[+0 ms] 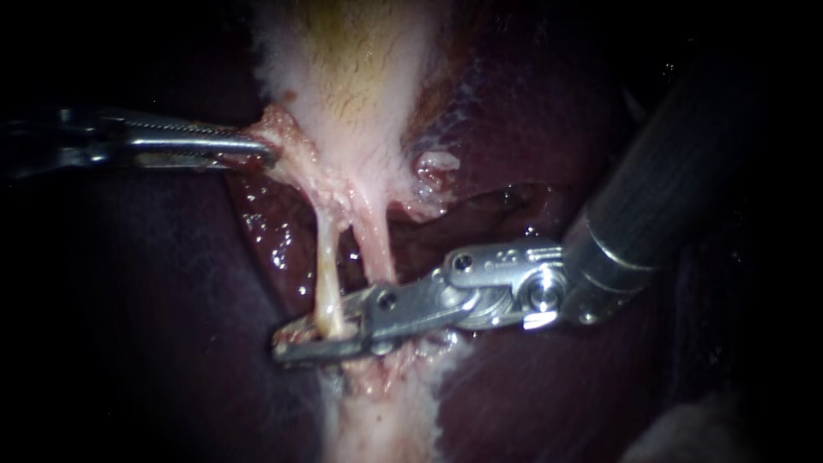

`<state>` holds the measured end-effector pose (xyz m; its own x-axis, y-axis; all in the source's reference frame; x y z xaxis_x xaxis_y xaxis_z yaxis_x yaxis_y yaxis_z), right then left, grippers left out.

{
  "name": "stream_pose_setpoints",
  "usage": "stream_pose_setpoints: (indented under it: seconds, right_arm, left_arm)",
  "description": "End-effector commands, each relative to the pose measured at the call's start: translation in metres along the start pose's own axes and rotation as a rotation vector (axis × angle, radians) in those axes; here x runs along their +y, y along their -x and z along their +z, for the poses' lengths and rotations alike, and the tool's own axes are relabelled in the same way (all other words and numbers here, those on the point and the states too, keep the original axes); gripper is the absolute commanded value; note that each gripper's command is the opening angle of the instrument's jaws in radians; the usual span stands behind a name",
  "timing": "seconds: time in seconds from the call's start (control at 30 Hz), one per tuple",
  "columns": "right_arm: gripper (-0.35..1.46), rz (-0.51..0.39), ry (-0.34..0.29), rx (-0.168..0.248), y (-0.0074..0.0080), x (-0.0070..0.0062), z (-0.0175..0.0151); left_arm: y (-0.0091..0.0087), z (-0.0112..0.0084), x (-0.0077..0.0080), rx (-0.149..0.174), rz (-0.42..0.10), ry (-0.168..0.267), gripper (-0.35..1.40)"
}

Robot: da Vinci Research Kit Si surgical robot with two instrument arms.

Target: Clipping first clip left tube

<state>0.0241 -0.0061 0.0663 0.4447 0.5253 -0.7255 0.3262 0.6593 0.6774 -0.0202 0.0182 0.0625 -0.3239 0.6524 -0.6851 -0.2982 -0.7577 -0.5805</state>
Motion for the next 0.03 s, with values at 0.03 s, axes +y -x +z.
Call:
stream_pose_setpoints:
  seconds: [0.03]
  right_arm:
    - [-0.35, 0.0, -0.001, 0.0, 0.0, 0.0, 0.0]
  left_arm:
    - [0.0, 0.0, 0.0, 0.0, 0.0, 0.0, -0.35]
